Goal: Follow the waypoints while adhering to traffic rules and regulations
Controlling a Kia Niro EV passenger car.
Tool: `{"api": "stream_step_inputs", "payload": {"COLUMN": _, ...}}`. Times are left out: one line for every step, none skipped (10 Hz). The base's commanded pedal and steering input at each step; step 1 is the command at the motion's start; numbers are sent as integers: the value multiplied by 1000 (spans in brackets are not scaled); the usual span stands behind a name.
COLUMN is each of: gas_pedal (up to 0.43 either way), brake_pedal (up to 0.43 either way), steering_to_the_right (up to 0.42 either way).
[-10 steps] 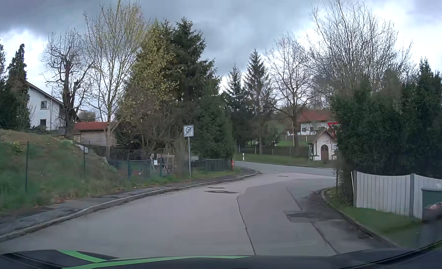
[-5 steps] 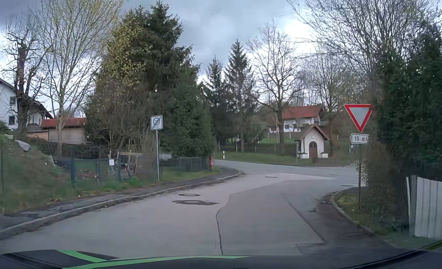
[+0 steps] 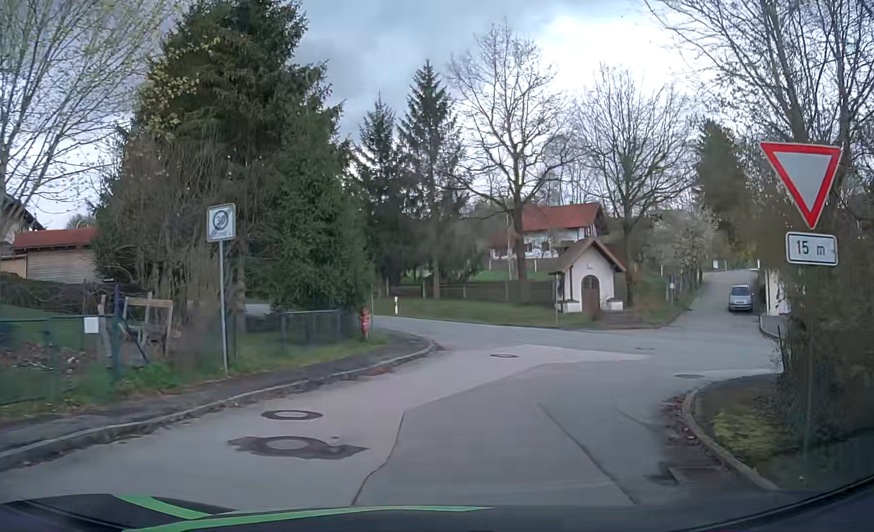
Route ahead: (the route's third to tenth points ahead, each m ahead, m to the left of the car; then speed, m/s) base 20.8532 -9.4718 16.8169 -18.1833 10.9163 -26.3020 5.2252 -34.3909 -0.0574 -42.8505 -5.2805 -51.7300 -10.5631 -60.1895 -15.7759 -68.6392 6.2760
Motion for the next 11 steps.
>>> {"api": "stream_step_inputs", "payload": {"gas_pedal": 0, "brake_pedal": 201, "steering_to_the_right": 116}}
{"api": "stream_step_inputs", "payload": {"gas_pedal": 0, "brake_pedal": 207, "steering_to_the_right": 123}}
{"api": "stream_step_inputs", "payload": {"gas_pedal": 0, "brake_pedal": 213, "steering_to_the_right": 132}}
{"api": "stream_step_inputs", "payload": {"gas_pedal": 0, "brake_pedal": 213, "steering_to_the_right": 144}}
{"api": "stream_step_inputs", "payload": {"gas_pedal": 0, "brake_pedal": 213, "steering_to_the_right": 156}}
{"api": "stream_step_inputs", "payload": {"gas_pedal": 0, "brake_pedal": 220, "steering_to_the_right": 168}}
{"api": "stream_step_inputs", "payload": {"gas_pedal": 0, "brake_pedal": 220, "steering_to_the_right": 178}}
{"api": "stream_step_inputs", "payload": {"gas_pedal": 0, "brake_pedal": 220, "steering_to_the_right": 185}}
{"api": "stream_step_inputs", "payload": {"gas_pedal": 0, "brake_pedal": 220, "steering_to_the_right": 196}}
{"api": "stream_step_inputs", "payload": {"gas_pedal": 0, "brake_pedal": 226, "steering_to_the_right": 213}}
{"api": "stream_step_inputs", "payload": {"gas_pedal": 0, "brake_pedal": 226, "steering_to_the_right": 219}}
